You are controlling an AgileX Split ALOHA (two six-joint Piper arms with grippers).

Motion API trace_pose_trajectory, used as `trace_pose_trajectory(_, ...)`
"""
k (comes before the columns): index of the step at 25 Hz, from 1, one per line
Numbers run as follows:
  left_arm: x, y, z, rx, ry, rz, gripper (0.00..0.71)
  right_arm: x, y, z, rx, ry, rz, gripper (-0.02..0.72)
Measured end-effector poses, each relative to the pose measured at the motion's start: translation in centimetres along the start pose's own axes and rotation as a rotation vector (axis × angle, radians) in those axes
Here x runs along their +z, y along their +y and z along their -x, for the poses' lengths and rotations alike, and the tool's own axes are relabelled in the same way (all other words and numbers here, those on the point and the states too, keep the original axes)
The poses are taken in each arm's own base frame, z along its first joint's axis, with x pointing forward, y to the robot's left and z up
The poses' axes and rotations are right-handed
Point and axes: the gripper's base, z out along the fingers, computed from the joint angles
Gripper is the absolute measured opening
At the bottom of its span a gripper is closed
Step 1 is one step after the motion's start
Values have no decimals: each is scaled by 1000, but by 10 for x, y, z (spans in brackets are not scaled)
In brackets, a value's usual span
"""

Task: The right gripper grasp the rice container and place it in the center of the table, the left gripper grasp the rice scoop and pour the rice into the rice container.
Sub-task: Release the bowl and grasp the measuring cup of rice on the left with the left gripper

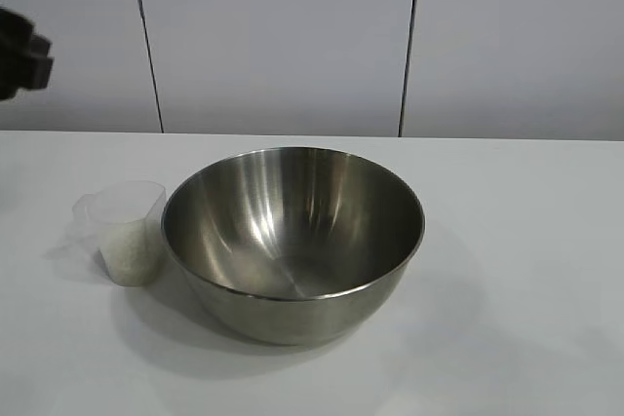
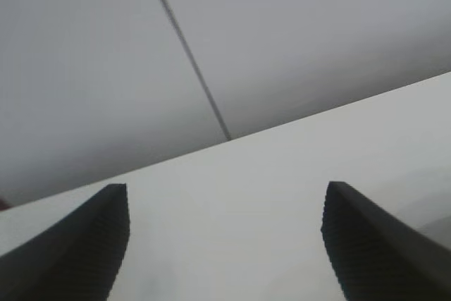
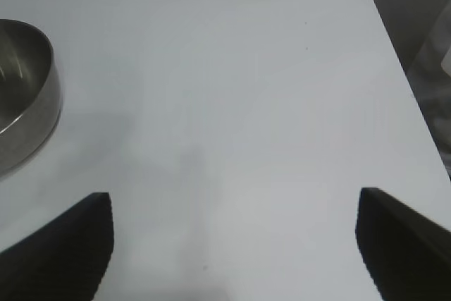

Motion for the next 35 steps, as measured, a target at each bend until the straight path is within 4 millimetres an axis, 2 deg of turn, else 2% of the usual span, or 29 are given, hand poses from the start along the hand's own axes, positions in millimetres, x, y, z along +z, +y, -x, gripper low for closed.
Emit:
trace_pose_trajectory(4, -11, 8, -21, -169, -17, 68, 542, 0, 0, 0, 0, 0, 0, 640)
trace_pose_trajectory(8, -21, 11, -33, -368, -97, 33, 541, 0, 0, 0, 0, 1, 0, 640)
trace_pose_trajectory(13, -29, 11, -42, -301, -181, -145, 517, 2, 0, -2, 0, 11, 0, 639)
trace_pose_trajectory(17, -31, 19, -54, -232, -168, -178, 485, 2, 0, -2, 0, 12, 0, 639)
trace_pose_trajectory(21, -23, 9, -65, -178, -158, -260, 477, 2, 0, -2, -6, 11, 11, 639)
trace_pose_trajectory(26, -3, -12, -108, -164, 66, -326, 477, 2, 0, -2, -19, 11, 33, 639)
trace_pose_trajectory(29, 4, -19, -126, -158, 154, -344, 477, 2, 0, -2, -19, 11, 33, 639)
trace_pose_trajectory(35, 22, -27, -135, -155, 183, -350, 477, 2, 0, -2, -19, 11, 33, 639)
